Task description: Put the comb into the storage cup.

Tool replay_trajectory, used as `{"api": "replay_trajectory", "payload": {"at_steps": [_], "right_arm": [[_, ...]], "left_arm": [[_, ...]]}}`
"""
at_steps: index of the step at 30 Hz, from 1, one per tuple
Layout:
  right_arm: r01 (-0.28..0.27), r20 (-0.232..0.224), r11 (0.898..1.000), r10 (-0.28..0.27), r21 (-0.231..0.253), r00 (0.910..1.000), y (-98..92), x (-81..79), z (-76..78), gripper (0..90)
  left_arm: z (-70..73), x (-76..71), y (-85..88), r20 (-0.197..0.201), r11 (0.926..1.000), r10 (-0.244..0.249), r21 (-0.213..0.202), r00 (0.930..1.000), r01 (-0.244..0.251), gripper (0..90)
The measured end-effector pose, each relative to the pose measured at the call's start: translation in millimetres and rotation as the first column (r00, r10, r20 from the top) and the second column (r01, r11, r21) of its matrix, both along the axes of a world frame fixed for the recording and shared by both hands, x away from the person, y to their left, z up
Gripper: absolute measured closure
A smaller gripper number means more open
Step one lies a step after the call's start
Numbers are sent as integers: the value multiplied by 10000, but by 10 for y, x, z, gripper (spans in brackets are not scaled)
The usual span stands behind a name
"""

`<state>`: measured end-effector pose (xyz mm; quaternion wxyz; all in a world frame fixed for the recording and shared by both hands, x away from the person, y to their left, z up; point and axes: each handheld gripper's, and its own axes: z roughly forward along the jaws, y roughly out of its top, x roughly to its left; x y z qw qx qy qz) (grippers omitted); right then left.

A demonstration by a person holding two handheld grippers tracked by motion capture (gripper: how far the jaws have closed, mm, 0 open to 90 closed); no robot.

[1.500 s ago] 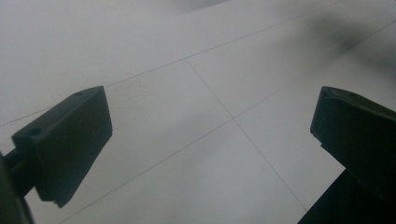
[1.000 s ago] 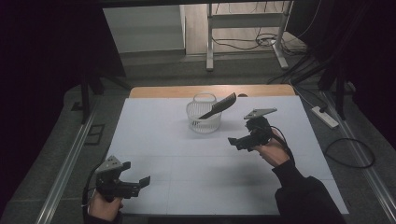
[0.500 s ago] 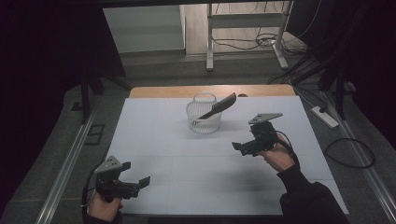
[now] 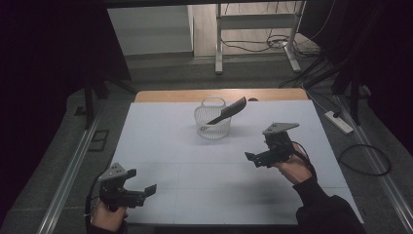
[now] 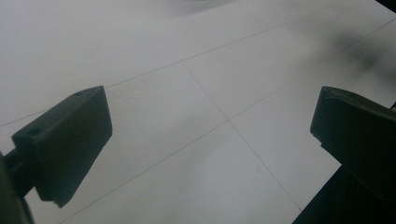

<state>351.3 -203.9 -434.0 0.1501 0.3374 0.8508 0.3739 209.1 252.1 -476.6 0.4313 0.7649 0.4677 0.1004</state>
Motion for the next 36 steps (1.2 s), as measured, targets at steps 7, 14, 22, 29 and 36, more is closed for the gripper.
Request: {"api": "replay_trajectory", "payload": {"at_steps": [7,14,22,29,36], "right_arm": [[37,73,10000,-37,-40,10000,-54,-48,-7,0],[154,180,9999,-154,-9,9997,-129,-100,-18,0],[207,121,9998,-207,-17,9997,-232,-149,-24,0],[307,41,9995,-307,-10,9995,-316,-192,-24,0],[508,35,9987,-508,75,9987,-414,-245,-35,0]], "left_arm": [[-1,1,-1,5,10000,-7,5,10000,7,0],[-1,0,-3,4,10000,-17,14,10000,17,0],[-1,1,-3,-1,10000,-19,21,10000,19,0],[-1,2,-3,-21,10000,-17,24,10000,17,0],[-1,3,-2,-40,10000,-2,0,10000,2,0]]}}
